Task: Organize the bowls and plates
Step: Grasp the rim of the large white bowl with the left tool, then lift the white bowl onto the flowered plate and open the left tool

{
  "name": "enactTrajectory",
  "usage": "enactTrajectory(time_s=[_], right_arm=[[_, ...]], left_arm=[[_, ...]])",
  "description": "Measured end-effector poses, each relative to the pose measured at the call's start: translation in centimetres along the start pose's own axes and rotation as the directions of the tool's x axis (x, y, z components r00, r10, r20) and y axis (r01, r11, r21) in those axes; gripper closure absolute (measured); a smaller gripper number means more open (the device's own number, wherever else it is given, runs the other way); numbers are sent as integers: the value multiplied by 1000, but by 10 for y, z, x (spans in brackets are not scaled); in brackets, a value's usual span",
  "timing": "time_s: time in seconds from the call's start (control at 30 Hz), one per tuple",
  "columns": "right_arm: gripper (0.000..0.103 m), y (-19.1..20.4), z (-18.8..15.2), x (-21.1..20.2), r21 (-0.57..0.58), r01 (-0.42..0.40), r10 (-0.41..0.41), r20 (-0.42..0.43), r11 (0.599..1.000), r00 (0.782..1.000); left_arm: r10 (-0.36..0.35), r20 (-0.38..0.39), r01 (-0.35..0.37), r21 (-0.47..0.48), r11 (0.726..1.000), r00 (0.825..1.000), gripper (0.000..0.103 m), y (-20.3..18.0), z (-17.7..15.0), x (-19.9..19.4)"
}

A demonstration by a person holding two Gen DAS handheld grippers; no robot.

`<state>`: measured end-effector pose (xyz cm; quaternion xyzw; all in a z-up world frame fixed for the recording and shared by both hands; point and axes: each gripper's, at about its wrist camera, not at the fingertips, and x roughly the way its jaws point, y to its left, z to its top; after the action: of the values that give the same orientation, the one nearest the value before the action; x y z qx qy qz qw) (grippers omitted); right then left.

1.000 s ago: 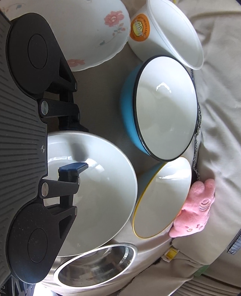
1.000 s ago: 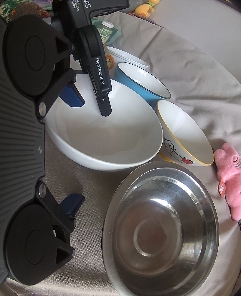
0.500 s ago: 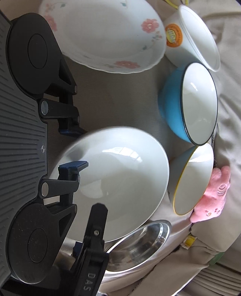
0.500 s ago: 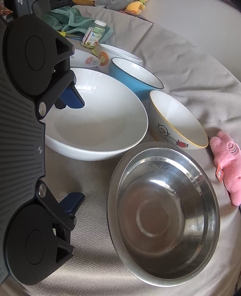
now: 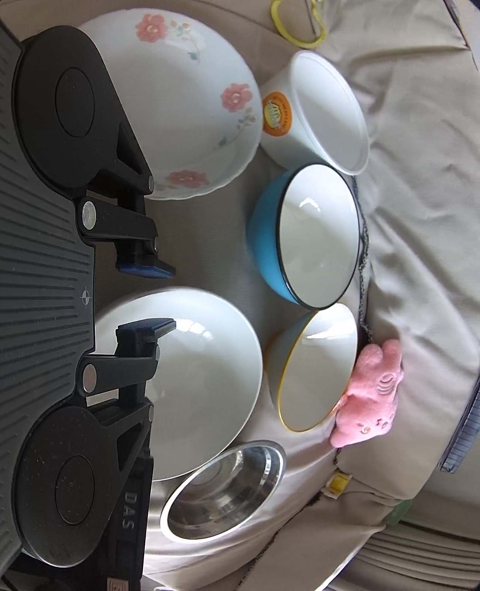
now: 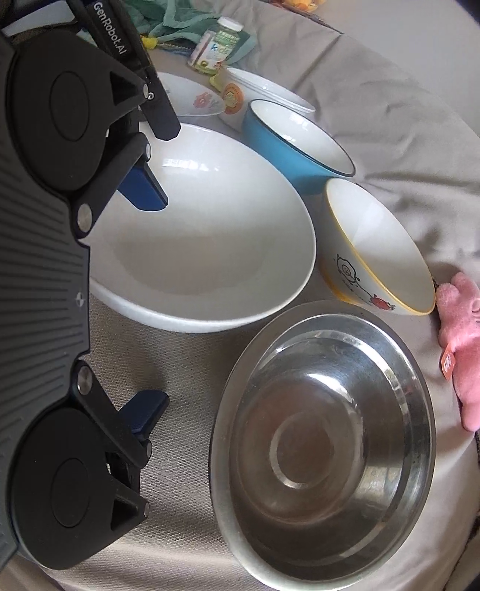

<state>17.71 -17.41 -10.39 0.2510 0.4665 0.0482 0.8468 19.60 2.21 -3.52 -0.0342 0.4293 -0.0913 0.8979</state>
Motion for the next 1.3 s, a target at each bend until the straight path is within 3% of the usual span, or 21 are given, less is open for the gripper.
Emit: enactTrajectory(time_s=[0.13,0.2,0.27,0.3,0.37,0.5,0.67,0.93,1.17,1.3], right_arm=[[0,-10,-3,-6,27,-59,59,10,998,998],[2,-8,-2,-6,-11,-72,72,-3,997,997],[24,-2,-3,-6,-47,-32,33,18,998,999],[29,2,-4,-7,-68,-9,11,31,998,999],[51,8,-5,-7,-97,-17,20,34,995,999],[57,5,-4,-3,-79,-64,65,6,995,998],[77,-2,-5,-1,-84,-67,67,-3,994,998],[80,-24,-7,-18,-62,-90,90,-3,994,996],[79,-25,-10,-19,-80,-77,79,13,994,997],[79,-22,-7,-8,-69,-66,66,4,995,998]], left_arm=[[15,-4,-15,33,999,1000,76,-2,7,11],[35,-3,-34,50,998,999,76,-4,10,16],[48,-1,-48,67,997,999,76,-5,14,22],[53,0,-53,73,996,999,76,-5,16,24],[63,-3,-62,80,995,998,75,-5,21,31],[43,-32,-40,91,995,999,76,-6,27,42],[13,-84,-5,96,995,996,74,-10,25,51],[-23,-141,38,107,994,990,71,-22,19,46],[2,-171,26,160,987,985,63,-32,20,68],[-7,-194,41,174,984,981,48,-37,22,78]])
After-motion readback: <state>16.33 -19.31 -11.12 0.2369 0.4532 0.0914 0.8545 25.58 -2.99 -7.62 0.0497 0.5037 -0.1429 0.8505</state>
